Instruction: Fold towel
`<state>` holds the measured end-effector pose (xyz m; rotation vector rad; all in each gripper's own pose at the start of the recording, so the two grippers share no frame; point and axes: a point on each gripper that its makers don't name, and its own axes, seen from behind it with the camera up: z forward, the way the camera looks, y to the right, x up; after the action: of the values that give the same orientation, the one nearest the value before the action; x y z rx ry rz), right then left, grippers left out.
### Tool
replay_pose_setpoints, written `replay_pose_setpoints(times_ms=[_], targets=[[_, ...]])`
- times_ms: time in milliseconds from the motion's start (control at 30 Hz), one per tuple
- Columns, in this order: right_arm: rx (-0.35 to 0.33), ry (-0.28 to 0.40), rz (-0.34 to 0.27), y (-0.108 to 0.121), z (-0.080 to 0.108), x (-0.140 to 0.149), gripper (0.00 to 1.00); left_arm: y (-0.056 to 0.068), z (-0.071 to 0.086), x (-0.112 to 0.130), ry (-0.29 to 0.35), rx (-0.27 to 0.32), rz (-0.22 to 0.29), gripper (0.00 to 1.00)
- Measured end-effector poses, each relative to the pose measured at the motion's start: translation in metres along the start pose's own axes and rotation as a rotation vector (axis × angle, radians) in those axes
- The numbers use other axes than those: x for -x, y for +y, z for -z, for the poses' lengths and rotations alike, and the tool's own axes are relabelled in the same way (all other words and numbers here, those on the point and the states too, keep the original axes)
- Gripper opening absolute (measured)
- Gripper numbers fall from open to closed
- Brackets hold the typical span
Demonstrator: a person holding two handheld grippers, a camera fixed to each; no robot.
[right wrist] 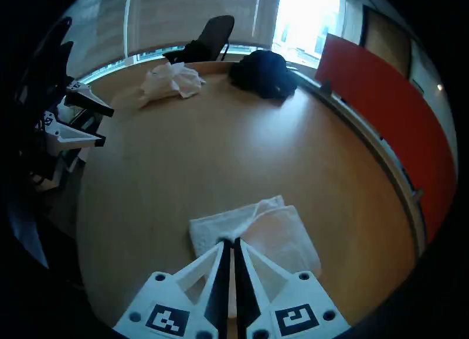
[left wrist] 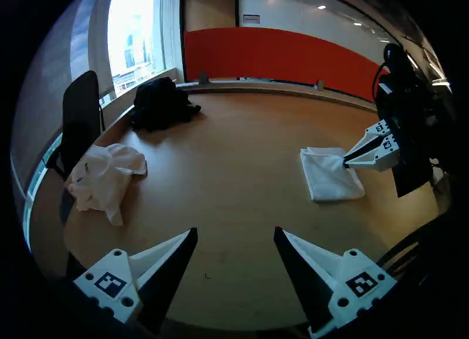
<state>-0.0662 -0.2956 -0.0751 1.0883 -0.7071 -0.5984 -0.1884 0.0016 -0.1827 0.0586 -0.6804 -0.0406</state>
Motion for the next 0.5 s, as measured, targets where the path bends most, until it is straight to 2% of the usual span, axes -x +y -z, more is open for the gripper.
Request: replay_pose_setpoints(times_ms=[133, 233, 267, 400, 500], targets=[[-0.003, 0.001, -0.001, -0.0002, 0.0008, -0.0007, 0.05, 0.0003, -0.0012, -0.0002, 0.000, 0.001, -0.003, 0.97], [-0.005, -0.001, -0.001, -0.0010, 0.0018, -0.0002, 0.14, 0.0003, -0.0020, -0.0007, 0.001, 0.002, -0.004, 0.97], [-0.006, -0.002, -0.001, -0.0013, 0.0022, 0.0002, 0.20, 0.0003, -0.0023, -0.0009, 0.001, 0.003, -0.004, 0.97], [-0.007, -0.003, -0.005, -0.0024, 0.0046, 0.0023, 0.61, 0.0005, -0.0030, -0.0012, 0.000, 0.004, -0.004, 0.97], [0.003, -0.005, -0.013, -0.0017, 0.0066, 0.0060, 0.84, 0.0007, -0.0036, -0.0018, -0.001, 0.005, -0.006, 0.97]])
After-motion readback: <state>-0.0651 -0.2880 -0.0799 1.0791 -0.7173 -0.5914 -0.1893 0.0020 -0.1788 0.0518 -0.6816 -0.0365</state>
